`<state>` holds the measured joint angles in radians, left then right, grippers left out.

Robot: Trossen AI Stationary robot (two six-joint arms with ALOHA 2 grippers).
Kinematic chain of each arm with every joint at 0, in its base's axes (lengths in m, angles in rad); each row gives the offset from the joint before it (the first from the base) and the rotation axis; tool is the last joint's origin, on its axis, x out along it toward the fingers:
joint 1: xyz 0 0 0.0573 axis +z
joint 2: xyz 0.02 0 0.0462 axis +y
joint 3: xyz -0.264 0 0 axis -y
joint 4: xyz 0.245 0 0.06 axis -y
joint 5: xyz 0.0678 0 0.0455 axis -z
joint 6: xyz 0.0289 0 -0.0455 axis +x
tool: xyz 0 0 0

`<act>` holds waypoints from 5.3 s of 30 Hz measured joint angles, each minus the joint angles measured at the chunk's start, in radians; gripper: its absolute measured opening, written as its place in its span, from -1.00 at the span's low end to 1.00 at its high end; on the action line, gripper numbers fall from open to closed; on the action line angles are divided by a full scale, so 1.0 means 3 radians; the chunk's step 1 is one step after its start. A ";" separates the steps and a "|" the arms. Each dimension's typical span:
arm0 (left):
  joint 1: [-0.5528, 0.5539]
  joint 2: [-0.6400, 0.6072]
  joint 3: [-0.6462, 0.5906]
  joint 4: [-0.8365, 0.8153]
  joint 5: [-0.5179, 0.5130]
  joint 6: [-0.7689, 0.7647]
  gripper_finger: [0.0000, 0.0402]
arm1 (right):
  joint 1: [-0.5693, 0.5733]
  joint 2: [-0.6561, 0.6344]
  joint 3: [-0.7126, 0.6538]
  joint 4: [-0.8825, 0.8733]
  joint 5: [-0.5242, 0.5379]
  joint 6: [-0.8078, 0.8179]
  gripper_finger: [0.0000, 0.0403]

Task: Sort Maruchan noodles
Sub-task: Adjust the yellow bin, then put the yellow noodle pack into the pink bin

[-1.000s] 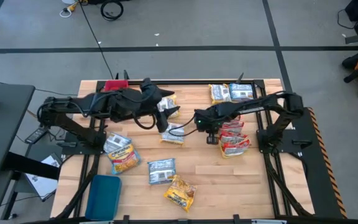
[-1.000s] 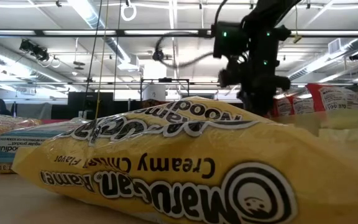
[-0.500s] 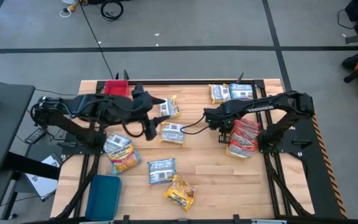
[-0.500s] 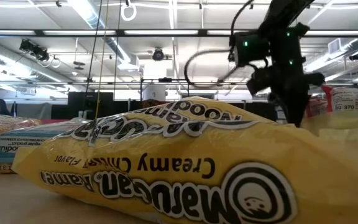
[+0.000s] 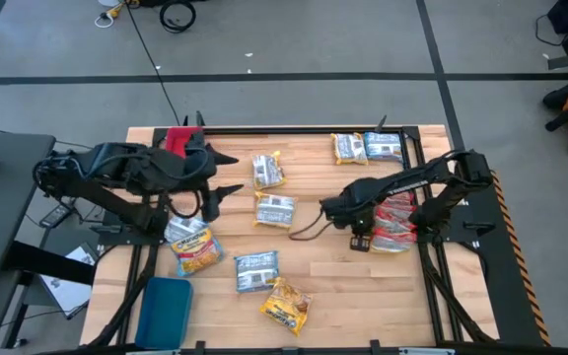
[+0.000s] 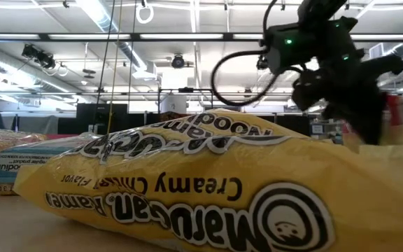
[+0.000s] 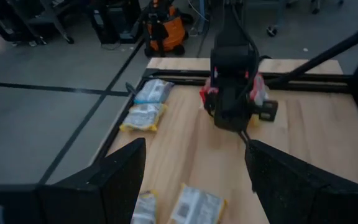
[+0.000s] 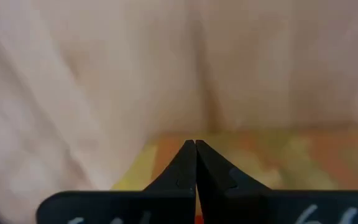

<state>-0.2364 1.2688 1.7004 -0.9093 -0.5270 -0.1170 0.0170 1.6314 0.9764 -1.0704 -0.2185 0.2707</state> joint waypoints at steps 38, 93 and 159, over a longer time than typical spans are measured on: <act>0.0528 -0.0183 -0.0408 0.0483 0.1121 0.0270 0.39 | -0.2087 0.0955 0.0803 0.1108 0.1617 0.0692 0.09; 0.1098 0.0357 -0.1146 0.1144 0.2553 0.1128 0.56 | -0.0188 -0.0188 0.1764 0.1983 -0.0036 0.0024 -0.96; 0.4297 0.1344 -0.1176 -0.0581 0.0744 0.2068 -0.26 | -0.1589 -0.1225 0.1976 0.1396 0.0112 -0.1335 -0.36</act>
<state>1.0527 1.6720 1.3476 -1.0836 -0.3040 0.5034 -0.4598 1.2640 1.5692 -0.6518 -0.1848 -0.1298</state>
